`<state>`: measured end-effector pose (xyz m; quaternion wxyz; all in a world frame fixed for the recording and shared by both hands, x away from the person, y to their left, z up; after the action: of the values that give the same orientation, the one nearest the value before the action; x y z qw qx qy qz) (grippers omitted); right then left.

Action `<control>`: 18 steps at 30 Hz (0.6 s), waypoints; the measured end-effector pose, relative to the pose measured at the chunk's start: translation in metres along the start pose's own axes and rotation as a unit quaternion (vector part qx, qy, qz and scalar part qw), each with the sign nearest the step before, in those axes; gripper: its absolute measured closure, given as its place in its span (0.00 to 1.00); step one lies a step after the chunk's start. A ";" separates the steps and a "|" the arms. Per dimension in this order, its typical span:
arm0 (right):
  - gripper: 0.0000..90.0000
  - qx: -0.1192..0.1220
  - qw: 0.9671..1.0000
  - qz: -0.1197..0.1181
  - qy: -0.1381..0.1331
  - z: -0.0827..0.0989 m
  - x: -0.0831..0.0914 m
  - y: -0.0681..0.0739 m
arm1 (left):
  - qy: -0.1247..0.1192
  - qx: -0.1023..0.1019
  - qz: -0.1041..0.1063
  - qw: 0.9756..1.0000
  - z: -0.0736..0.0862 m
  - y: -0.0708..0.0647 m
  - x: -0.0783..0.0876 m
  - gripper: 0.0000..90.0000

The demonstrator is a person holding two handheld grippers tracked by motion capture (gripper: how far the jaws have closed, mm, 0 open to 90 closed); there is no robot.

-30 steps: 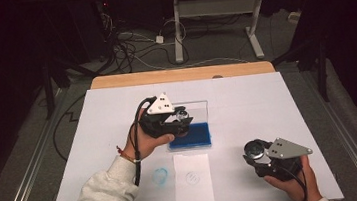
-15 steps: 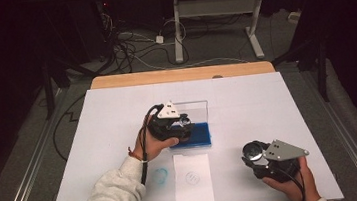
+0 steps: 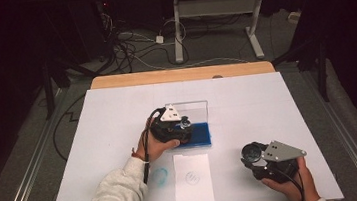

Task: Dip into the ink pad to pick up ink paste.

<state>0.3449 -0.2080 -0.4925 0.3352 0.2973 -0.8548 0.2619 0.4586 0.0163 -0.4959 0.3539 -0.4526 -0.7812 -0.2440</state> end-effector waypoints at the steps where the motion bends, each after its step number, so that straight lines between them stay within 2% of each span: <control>1: 0.43 0.001 1.000 0.000 0.001 0.000 0.000 0.000 | -0.004 0.001 0.003 1.000 0.001 0.000 0.000 0.61; 4: 0.43 0.001 1.000 -0.001 0.002 0.001 -0.001 0.000 | -0.009 0.011 0.008 1.000 0.003 0.002 0.001 0.61; 8: 0.43 0.005 1.000 -0.003 0.006 0.000 -0.002 0.002 | -0.008 0.009 0.010 1.000 0.006 0.002 0.002 0.61; 13: 0.43 0.005 1.000 -0.003 0.010 0.001 -0.003 0.003 | -0.004 0.018 0.026 0.999 0.016 0.003 0.007 0.61; 18: 0.43 0.007 1.000 -0.004 0.013 0.002 -0.004 0.003 | 0.012 0.016 0.015 1.000 0.017 0.001 0.007 0.61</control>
<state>0.3441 -0.2054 -0.4970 0.3453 0.2996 -0.8472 0.2707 0.4512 0.0322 -0.5006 0.3736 -0.4558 -0.7739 -0.2317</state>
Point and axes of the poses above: each handheld gripper's, and its own axes: x roughly backward along the jaws, z roughly out of its underside, y roughly to its left, the point moved 9 cm from there along -x, roughly forward along the jaws, and after that the axes turned 13 degrees about y, right-handed, at the moved point
